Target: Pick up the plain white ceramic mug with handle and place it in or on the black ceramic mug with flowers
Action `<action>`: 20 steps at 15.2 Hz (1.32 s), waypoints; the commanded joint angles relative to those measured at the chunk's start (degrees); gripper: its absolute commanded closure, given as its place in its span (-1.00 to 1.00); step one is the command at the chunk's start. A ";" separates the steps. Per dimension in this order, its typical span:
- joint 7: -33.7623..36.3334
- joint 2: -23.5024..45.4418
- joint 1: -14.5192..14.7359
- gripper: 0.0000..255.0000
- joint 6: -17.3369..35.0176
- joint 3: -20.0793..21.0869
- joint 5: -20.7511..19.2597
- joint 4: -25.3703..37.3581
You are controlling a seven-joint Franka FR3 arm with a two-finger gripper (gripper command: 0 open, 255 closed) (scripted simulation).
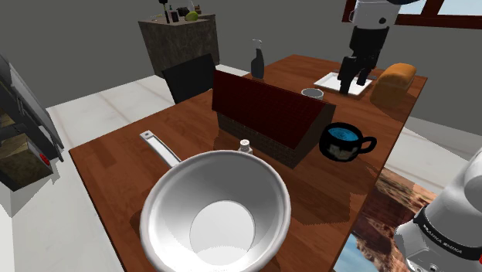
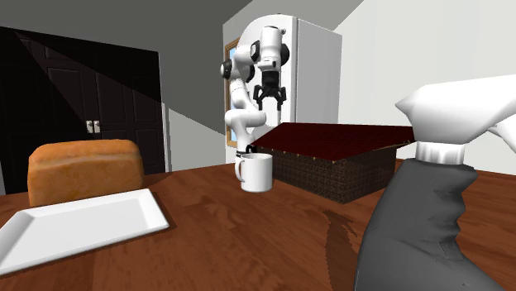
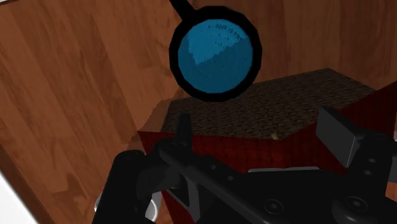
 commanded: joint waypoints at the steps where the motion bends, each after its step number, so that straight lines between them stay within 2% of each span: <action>1: -1.46 3.67 -0.59 -1.00 2.80 -1.32 -0.81 1.05; 10: -8.74 20.96 -2.80 -1.00 12.89 -7.45 -2.35 8.83; 20: -17.62 41.94 -5.25 -1.00 18.79 -12.22 1.35 24.17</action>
